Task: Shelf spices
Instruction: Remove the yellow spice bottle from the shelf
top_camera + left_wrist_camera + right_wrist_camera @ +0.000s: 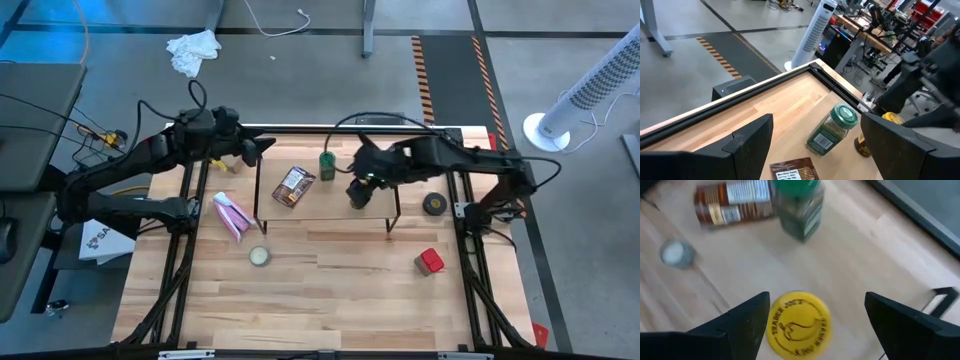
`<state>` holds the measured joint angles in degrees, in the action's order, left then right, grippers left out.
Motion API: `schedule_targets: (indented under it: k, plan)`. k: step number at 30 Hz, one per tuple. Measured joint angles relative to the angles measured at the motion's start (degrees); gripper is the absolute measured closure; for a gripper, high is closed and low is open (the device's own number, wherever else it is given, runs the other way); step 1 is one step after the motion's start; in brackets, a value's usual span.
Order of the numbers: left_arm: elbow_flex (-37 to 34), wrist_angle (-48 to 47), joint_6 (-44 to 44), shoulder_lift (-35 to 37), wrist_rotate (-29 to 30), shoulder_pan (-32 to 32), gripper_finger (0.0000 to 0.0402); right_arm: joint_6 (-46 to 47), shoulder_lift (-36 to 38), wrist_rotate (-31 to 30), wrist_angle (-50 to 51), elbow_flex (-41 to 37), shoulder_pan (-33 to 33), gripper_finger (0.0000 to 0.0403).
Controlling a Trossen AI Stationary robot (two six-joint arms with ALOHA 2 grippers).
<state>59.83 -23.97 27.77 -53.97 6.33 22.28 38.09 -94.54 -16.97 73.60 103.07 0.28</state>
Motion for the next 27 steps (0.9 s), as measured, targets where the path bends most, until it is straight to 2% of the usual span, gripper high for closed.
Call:
schedule_targets:
  k: [8,13,17,20,24,27]
  plan:
    - [0.0,-0.1,0.0,0.2,-0.1,0.0,0.0103,-2.1,-7.5,1.1,7.0,4.5,0.2,0.008]
    - [0.0,-0.1,0.0,0.2,-0.2,0.0,0.0103,-0.1,-8.1,3.8,9.7,4.1,0.6,0.008]
    - [0.0,-0.1,0.0,0.2,-0.2,0.0,0.0103,1.9,-8.2,1.5,11.0,3.9,0.6,0.0085]
    - [0.0,-0.1,0.0,0.2,-0.1,0.0,0.0103,2.7,-8.2,-0.9,10.1,3.9,0.6,0.0116]
    - [0.0,-0.1,0.0,0.2,0.0,0.0,0.0103,2.9,-8.2,1.1,8.6,3.9,0.6,0.0176]
    - [0.0,-0.2,0.0,0.2,0.0,0.0,0.0103,2.7,-8.2,0.2,8.7,3.9,0.7,0.0197]
